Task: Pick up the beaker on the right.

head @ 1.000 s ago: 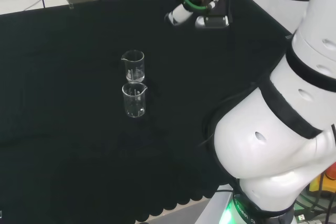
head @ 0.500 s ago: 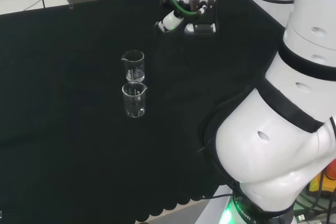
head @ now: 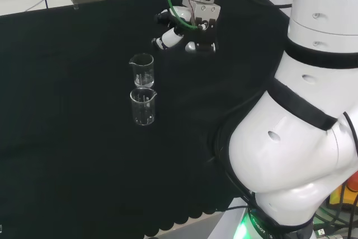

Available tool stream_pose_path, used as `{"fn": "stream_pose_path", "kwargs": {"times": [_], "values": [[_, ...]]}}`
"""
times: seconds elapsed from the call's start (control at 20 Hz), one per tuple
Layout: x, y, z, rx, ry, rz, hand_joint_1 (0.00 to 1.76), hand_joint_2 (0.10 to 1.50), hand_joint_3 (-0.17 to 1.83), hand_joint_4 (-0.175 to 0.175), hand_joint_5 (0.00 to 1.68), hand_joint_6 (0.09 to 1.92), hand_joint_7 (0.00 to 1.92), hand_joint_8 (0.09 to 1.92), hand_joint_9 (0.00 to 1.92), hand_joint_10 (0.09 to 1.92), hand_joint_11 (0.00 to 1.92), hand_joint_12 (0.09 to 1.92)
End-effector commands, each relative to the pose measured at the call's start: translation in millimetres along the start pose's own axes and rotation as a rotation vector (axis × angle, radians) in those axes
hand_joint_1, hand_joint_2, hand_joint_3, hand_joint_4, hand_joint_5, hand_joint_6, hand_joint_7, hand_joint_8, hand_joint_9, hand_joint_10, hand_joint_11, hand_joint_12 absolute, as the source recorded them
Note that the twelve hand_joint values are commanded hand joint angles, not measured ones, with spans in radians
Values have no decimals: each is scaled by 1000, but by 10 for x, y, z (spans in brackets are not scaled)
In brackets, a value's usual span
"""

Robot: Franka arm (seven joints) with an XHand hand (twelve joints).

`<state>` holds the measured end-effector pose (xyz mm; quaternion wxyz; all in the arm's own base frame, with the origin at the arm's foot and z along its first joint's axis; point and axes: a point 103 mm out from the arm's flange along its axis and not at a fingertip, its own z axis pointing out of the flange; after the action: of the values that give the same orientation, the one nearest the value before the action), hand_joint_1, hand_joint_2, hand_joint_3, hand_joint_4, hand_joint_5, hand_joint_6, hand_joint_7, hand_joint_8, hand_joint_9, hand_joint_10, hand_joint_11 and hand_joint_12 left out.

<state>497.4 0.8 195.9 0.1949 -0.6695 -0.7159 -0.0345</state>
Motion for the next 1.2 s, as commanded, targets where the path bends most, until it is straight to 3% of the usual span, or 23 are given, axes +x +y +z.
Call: {"fn": "stream_pose_path", "kwargs": {"times": [0.05, 0.75, 1.0, 1.2], "values": [[-45, 136, 204, -1, 68, -45, 833, 646, 586, -55, 439, 87, 233, 684, 387, 692, 98, 1399], [-194, 442, 573, 25, 199, -139, 828, 607, 595, -52, 437, 87, 219, 680, 351, 678, 60, 1398], [-186, 524, 719, 30, 249, -205, 826, 591, 592, -53, 420, 87, 216, 678, 350, 677, 33, 1396], [-189, 594, 833, 76, 266, -220, 824, 579, 591, -50, 414, 87, 207, 673, 347, 674, 22, 1402]]}}
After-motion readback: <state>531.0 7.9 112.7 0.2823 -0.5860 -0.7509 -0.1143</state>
